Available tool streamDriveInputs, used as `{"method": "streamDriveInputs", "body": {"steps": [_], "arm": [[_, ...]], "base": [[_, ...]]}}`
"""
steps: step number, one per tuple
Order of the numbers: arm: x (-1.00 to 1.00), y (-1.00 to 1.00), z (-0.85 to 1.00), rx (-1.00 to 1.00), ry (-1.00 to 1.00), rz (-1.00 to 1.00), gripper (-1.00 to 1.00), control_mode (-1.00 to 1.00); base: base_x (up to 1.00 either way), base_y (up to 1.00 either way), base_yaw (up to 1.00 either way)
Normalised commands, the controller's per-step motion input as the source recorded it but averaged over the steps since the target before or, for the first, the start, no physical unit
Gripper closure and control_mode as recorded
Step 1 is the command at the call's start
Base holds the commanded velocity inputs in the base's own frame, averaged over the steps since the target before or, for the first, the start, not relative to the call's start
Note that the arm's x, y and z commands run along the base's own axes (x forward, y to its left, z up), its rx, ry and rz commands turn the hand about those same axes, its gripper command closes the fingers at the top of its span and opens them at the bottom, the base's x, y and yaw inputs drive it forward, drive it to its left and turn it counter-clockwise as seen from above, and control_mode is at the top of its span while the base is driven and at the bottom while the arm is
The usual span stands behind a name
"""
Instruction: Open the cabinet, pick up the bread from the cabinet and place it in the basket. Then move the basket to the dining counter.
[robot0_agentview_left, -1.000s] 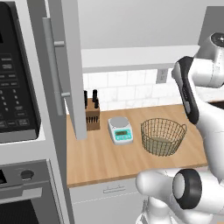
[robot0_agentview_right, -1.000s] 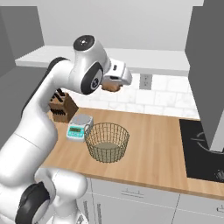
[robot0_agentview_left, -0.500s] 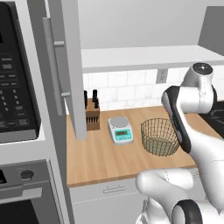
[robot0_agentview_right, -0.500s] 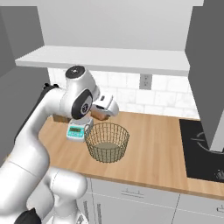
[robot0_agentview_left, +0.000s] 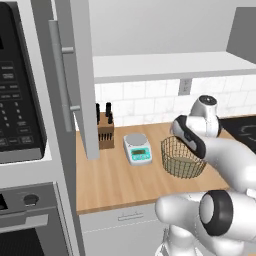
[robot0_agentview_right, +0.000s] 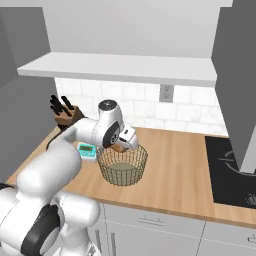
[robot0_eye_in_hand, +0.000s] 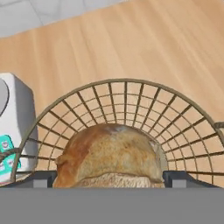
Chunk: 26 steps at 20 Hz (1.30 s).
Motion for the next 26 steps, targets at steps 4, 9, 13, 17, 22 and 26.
{"method": "streamDriveInputs", "body": {"steps": [4, 9, 13, 17, 22, 26], "arm": [[0.40, 0.00, -0.55, 0.00, 0.08, 0.00, 1.00, -1.00], [0.39, -0.04, -0.45, 0.00, 0.00, 0.00, 1.00, -1.00], [0.26, -0.23, -0.42, 0.00, 0.07, 0.00, 1.00, -1.00], [0.24, -0.09, -0.39, 0.00, 0.11, 0.00, 1.00, -1.00], [0.06, -0.01, -0.13, 0.00, 0.10, 0.00, 1.00, -1.00], [-0.11, -0.11, -0.10, 0.00, 0.02, 0.00, 1.00, -1.00]], "base": [[0.00, 0.00, 0.00], [0.00, 0.00, 0.00], [0.00, 0.00, 0.00], [0.00, 0.00, 0.00], [0.00, 0.00, 0.00], [0.00, 0.00, 0.00]]}}
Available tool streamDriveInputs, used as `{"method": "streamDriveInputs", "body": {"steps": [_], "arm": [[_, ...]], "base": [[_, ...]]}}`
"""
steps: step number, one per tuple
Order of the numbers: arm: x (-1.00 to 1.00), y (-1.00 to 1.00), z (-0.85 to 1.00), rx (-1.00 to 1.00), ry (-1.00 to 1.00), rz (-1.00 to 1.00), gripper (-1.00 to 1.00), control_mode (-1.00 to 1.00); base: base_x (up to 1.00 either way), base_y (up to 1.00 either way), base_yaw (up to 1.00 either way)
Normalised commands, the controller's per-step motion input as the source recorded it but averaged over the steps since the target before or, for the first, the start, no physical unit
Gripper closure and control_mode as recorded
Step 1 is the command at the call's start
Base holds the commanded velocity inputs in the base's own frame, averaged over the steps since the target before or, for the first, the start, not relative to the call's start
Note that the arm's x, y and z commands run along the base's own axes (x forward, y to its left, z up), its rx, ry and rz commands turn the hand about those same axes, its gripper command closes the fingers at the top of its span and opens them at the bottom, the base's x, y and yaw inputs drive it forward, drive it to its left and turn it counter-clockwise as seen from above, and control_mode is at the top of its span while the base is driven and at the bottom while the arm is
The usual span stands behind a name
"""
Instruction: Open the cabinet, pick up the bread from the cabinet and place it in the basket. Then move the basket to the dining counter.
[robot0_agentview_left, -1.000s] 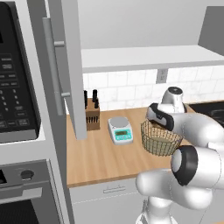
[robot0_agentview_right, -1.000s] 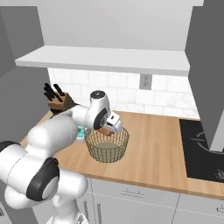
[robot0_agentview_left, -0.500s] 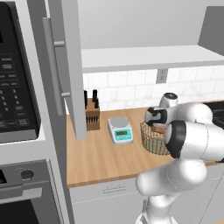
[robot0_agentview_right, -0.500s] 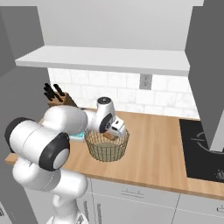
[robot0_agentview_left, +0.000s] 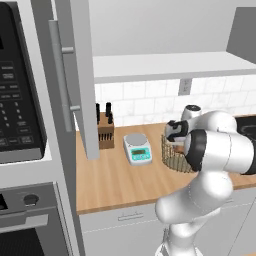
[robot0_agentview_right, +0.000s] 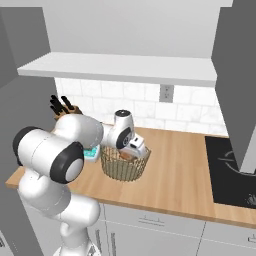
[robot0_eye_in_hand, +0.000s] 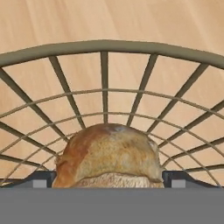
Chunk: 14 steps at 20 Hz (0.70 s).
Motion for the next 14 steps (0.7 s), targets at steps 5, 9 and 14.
{"method": "streamDriveInputs", "body": {"steps": [5, 9, 14], "arm": [[-0.32, -0.03, 0.00, 0.00, 0.00, 0.00, -1.00, -1.00], [-0.25, -0.03, 0.00, 0.00, 0.00, 0.00, -1.00, -1.00], [-0.01, 0.02, 0.03, 0.00, 0.00, 0.00, -1.00, -1.00]], "base": [[0.00, 0.00, 0.00], [0.00, 0.00, 0.00], [0.00, 0.00, 0.00]]}}
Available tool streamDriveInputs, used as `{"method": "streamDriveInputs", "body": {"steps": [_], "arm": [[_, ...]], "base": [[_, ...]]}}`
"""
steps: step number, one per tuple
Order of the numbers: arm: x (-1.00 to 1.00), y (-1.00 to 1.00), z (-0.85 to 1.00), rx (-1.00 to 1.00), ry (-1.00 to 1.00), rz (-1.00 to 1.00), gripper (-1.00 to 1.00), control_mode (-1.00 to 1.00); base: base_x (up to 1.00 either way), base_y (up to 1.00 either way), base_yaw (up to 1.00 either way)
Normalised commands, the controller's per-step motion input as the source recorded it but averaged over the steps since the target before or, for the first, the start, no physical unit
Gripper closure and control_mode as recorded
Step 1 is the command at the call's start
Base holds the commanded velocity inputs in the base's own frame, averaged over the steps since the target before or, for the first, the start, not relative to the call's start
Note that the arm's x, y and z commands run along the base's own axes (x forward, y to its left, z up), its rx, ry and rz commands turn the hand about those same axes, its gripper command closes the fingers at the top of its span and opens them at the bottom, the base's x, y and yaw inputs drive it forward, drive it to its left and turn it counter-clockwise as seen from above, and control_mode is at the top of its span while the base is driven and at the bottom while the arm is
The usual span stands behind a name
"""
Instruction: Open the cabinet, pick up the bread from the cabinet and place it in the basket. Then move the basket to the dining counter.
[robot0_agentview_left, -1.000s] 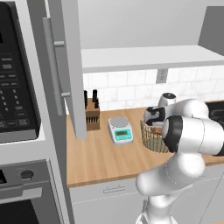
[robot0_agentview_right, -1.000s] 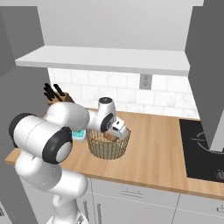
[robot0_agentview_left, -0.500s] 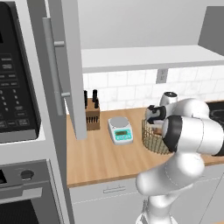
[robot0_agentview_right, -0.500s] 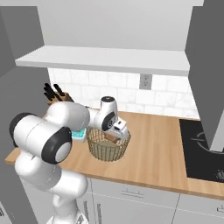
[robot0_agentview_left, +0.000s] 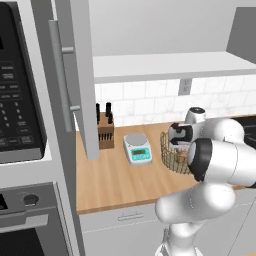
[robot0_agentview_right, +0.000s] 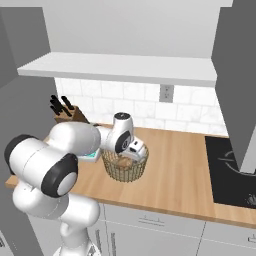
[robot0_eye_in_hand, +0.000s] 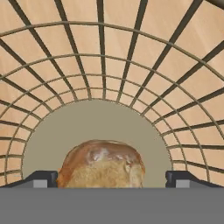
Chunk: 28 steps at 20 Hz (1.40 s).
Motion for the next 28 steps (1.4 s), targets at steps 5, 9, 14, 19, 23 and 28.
{"method": "streamDriveInputs", "body": {"steps": [5, 9, 14, 19, 23, 28], "arm": [[0.00, 0.22, 0.18, 0.00, -0.01, 0.00, -1.00, -1.00], [-0.34, 0.28, 0.61, 0.00, -0.03, 0.01, -1.00, -1.00], [-0.68, 0.22, 0.61, 0.00, -0.03, 0.09, -1.00, -1.00], [-0.35, 0.47, 0.09, 0.00, -0.05, 0.17, -1.00, -1.00], [0.06, 0.64, 0.00, -0.01, -0.09, 0.25, -1.00, -1.00], [0.28, 0.14, -0.01, -0.07, -0.02, 0.18, -1.00, -1.00]], "base": [[0.00, 0.00, 0.00], [0.00, 0.00, 0.00], [0.00, 0.00, 0.00], [0.00, 0.00, 0.00], [0.00, 0.00, 0.00], [0.00, 0.00, 0.00]]}}
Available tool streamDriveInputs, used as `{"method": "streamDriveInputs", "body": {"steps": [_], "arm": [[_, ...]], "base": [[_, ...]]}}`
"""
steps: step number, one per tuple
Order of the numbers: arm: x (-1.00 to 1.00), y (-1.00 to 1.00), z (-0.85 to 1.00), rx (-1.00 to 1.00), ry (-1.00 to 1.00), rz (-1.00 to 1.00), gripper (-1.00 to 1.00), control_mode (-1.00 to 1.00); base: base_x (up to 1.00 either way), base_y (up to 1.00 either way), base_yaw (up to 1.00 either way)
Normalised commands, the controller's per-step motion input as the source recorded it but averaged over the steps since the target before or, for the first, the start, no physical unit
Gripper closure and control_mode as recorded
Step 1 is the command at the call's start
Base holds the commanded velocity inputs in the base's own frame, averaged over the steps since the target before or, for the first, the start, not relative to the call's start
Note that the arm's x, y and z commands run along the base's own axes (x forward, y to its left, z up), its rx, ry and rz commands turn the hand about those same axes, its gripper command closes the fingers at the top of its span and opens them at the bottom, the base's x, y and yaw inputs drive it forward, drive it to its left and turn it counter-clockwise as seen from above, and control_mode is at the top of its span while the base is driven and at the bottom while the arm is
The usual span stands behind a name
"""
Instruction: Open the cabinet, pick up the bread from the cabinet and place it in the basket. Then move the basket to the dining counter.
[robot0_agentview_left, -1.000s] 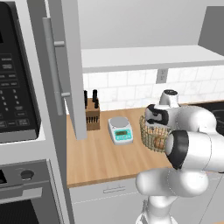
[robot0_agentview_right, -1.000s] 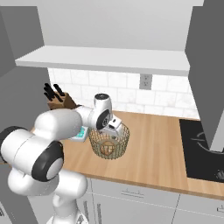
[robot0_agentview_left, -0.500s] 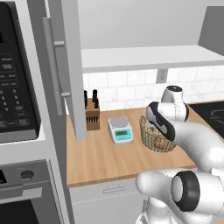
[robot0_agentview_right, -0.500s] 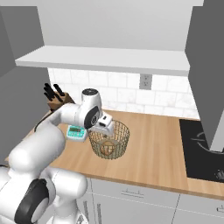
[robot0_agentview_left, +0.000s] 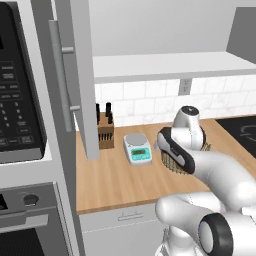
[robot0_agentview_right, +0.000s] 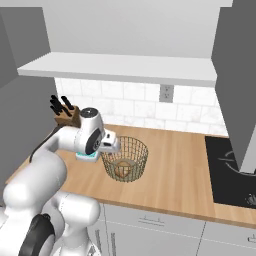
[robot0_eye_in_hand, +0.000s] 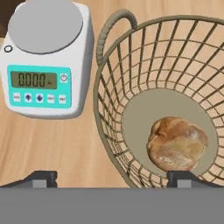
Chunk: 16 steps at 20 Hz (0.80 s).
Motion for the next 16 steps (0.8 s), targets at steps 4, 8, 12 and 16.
{"method": "streamDriveInputs", "body": {"steps": [4, 8, 12, 16], "arm": [[0.16, 0.00, -0.01, -0.15, 0.00, 0.17, -1.00, -1.00], [0.12, 0.00, -0.18, -0.16, 0.01, 0.12, -1.00, -1.00], [0.18, 0.00, -0.39, -0.03, 0.06, 0.10, -1.00, -1.00], [0.12, -0.04, -0.31, 0.00, 0.10, 0.07, -1.00, -1.00]], "base": [[0.00, 0.00, 0.00], [0.00, 0.00, 0.00], [0.00, 0.00, 0.00], [0.00, 0.00, 0.00]]}}
